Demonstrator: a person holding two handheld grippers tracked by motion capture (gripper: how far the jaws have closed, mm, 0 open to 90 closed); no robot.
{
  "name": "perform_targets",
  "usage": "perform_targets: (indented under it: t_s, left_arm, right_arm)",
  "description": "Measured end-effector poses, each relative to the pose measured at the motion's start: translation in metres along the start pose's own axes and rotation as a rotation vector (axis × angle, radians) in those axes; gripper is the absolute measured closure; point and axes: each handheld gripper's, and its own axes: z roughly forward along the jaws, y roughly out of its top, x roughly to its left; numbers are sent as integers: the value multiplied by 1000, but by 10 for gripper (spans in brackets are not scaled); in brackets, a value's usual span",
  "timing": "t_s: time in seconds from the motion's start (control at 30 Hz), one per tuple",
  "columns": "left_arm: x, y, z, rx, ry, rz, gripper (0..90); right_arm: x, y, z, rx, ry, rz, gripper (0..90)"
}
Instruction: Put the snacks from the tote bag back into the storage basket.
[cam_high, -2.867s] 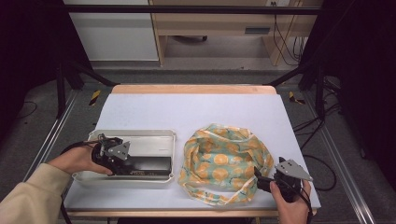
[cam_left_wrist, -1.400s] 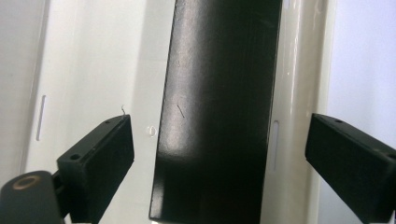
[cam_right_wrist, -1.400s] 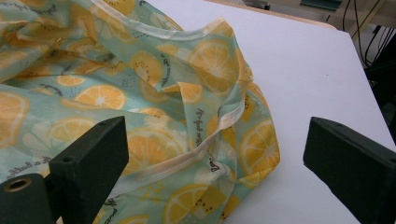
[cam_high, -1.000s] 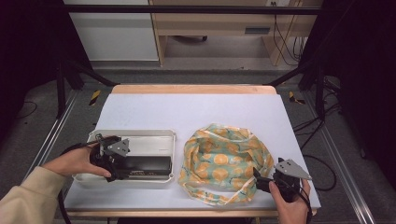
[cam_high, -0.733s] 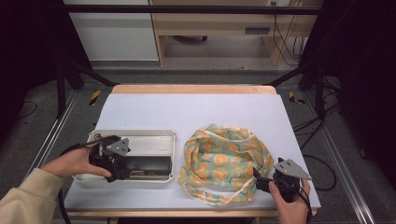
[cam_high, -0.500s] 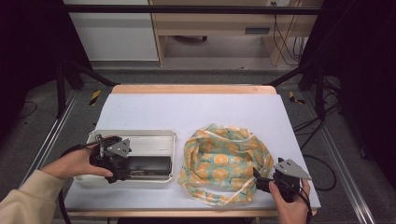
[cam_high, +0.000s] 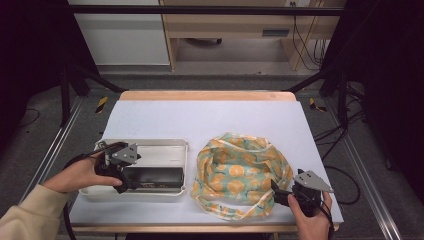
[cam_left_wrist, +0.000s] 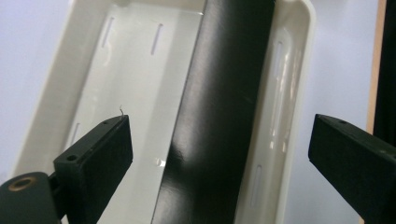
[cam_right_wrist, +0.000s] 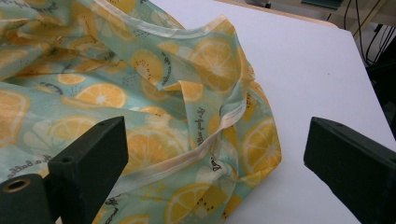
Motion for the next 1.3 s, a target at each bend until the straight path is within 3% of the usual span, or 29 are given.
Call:
perform_targets:
  t_s: [0.27, 0.57, 0.77, 0.93, 1.03, 1.3]
  left_arm:
    - [-3, 8, -5, -48, 42, -35, 71]
    - [-13, 26, -14, -137, 112, -156, 81]
    - [-20, 37, -19, -182, 164, -202, 80]
    - [-21, 44, -17, -179, 218, -226, 79]
    - [-22, 49, -14, -201, 245, -250, 78]
    - [-23, 61, -5, -249, 284, -291, 77]
  right_arm:
    - [0, 0, 0, 0, 0, 0, 67]
    - [0, 0, 0, 5, 2, -3, 64]
    - [0, 0, 0, 5, 2, -2, 64]
    - [0, 0, 0, 5, 3, -3, 64]
    - [0, 0, 0, 5, 3, -2, 64]
    - [1, 0, 0, 5, 4, -5, 64]
